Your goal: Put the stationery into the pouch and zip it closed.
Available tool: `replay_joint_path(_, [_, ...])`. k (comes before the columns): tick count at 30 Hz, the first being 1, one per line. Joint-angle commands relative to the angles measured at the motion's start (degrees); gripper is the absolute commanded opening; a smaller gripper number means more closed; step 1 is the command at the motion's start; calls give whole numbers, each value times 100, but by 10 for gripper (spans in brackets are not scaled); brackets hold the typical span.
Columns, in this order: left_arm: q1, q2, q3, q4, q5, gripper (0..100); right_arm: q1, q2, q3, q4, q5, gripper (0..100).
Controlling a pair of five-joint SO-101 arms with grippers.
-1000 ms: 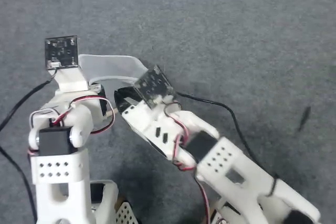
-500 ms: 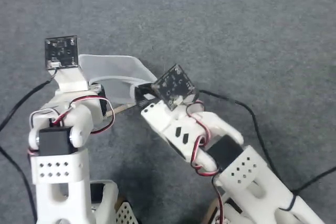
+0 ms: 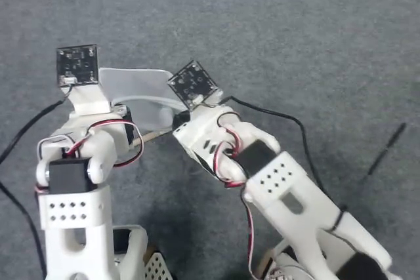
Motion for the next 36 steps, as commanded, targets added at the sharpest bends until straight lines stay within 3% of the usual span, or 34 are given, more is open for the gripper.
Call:
replay_joint_path(1, [18, -35, -101, -167, -35, 11, -242, 207, -387, -567, 26, 6])
replay_joint_path(6, [18, -35, -101, -167, -35, 11, -479, 312, -343, -1156, 26, 6])
replay_joint_path(17, [26, -35, -48, -185, -35, 11, -629, 215, -343, -1226, 18, 6])
replay_joint_path(29, [26, -35, -40, -176, -35, 11, -699, -1270, 352, -1288, 35, 6])
replay_joint_path(36, [26, -35, -40, -176, -35, 11, -646, -347, 642, -2352, 79, 6])
